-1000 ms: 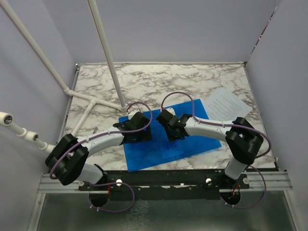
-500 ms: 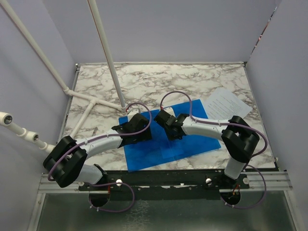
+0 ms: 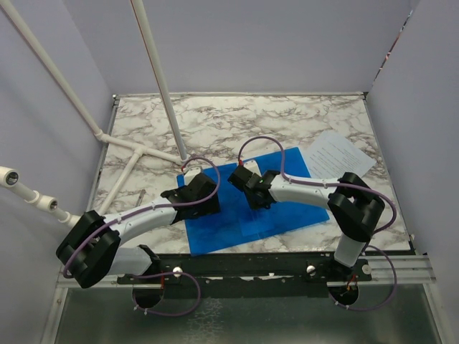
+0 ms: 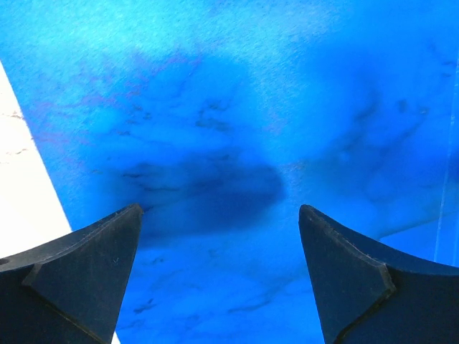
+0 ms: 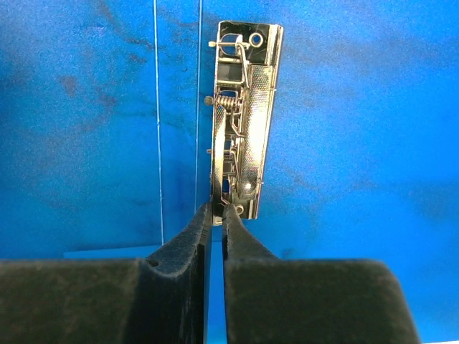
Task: Put the files into the folder
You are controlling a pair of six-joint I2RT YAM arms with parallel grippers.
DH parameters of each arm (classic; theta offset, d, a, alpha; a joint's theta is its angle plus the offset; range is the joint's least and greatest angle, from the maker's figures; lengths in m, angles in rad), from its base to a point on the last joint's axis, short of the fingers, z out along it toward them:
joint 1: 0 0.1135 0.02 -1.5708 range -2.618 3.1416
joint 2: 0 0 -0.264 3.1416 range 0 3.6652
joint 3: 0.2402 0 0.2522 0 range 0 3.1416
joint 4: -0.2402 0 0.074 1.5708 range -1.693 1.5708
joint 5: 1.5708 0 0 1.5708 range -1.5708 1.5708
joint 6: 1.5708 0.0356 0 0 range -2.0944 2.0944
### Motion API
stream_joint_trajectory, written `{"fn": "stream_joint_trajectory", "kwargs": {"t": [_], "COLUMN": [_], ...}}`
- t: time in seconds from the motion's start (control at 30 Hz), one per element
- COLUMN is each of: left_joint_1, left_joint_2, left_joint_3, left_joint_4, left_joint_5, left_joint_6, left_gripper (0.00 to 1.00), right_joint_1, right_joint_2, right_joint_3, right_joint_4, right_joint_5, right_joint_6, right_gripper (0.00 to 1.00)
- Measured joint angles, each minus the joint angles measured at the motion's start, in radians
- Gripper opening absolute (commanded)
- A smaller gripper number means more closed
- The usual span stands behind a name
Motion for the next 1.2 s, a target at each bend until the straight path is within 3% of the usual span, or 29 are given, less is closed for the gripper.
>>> {"fn": "stream_joint_trajectory", "kwargs": {"t": [0.1, 1.2], "left_joint_1": [0.0, -0.061], "left_joint_2": [-0.018, 0.086], "left_joint_3": [-0.004, 0.047], "left_joint_4": [-0.038, -0.101], "left_joint_5": [-0.013, -0.171], "left_joint_6": [-0.004, -0.008], "left_gripper": [0.92, 0.83], "right_joint_1": [0.002, 0.026], "right_joint_2": [0.002, 0.009], "right_joint_3": [0.002, -0.02], "right_joint_4": [0.001, 0.017], "right_joint_5": [0.004, 0.083], "right_joint_6": [0.005, 0.095], "right_gripper": [0.0, 0.0]}}
